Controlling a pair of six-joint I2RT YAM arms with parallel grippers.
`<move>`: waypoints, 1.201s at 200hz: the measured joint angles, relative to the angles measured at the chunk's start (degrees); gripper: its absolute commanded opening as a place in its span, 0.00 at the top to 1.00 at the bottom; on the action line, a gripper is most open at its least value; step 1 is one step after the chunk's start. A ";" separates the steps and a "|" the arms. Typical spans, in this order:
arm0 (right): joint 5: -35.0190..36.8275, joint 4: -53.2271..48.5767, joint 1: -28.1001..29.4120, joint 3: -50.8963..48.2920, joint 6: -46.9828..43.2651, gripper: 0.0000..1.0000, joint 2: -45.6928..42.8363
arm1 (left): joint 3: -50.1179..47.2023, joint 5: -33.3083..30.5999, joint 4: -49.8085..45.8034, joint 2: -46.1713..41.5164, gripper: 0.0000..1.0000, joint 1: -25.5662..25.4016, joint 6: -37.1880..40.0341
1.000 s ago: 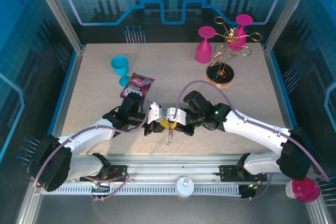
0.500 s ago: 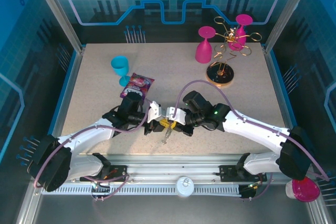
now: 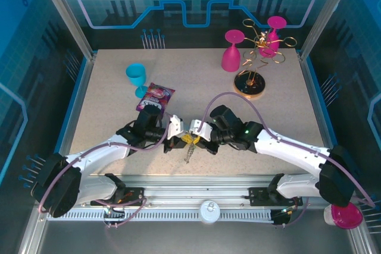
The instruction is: Put the keys on the keyring
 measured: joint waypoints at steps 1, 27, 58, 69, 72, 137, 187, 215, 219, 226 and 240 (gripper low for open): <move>0.00 0.15 0.00 -0.09 0.04 1.00 -0.09 | -0.11 -0.07 0.13 -0.09 1.00 0.00 0.00; -0.31 2.97 0.00 -2.12 0.52 1.00 -1.57 | -0.74 -0.55 1.38 -0.81 1.00 -0.13 0.00; -0.74 4.66 -0.15 -3.37 0.83 1.00 -2.51 | -0.70 -0.52 1.62 -0.74 0.95 -0.31 0.00; -1.01 4.76 -0.24 -3.39 0.83 1.00 -2.51 | -0.63 -0.52 1.62 -0.61 0.96 -0.31 0.00; -1.07 4.76 -0.26 -3.39 0.83 1.00 -2.51 | -0.59 -0.52 1.60 -0.59 0.96 -0.31 0.00; -1.79 7.41 -0.39 -5.42 1.16 0.76 -4.52 | -0.28 -0.33 2.19 -0.59 1.00 -0.33 0.11; -1.20 14.58 -3.58 -11.45 4.44 0.57 -13.92 | -4.87 -2.99 12.39 -4.13 1.00 -0.46 -2.69; -0.39 14.84 -3.76 -13.51 5.68 0.61 -15.91 | -6.82 -2.99 18.88 -5.25 1.00 -0.04 -5.20; -0.42 14.84 -3.76 -13.70 5.86 0.61 -15.91 | -7.10 -2.99 20.04 -5.29 1.00 0.04 -5.81; -0.42 14.86 -3.74 -13.94 6.19 0.62 -15.89 | -7.56 -2.95 21.68 -5.29 1.00 0.17 -6.58; -0.42 15.26 -3.67 -14.47 6.86 0.63 -15.89 | -8.13 -2.89 24.55 -5.29 1.00 0.39 -8.46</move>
